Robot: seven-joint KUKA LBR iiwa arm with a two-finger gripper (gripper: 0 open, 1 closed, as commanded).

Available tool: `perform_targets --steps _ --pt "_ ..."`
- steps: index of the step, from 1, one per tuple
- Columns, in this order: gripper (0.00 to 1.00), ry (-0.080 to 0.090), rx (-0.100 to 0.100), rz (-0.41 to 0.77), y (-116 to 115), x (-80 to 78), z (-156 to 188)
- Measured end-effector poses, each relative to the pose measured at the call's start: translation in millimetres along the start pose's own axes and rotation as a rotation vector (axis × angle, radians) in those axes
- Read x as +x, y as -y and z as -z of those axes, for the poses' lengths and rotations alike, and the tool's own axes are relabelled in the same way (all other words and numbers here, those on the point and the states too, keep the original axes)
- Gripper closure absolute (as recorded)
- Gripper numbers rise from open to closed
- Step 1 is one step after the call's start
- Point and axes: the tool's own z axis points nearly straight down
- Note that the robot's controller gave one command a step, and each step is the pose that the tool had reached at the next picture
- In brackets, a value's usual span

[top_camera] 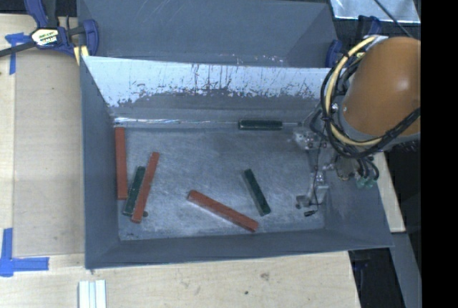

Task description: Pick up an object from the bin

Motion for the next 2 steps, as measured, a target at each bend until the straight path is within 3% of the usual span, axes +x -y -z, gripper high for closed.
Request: perform_targets --steps 1,2 --pt "0.0 0.003 0.001 0.163 34 -12.4 11" --pt "0.0 -0.001 -0.002 0.353 -80 -17.5 -78"
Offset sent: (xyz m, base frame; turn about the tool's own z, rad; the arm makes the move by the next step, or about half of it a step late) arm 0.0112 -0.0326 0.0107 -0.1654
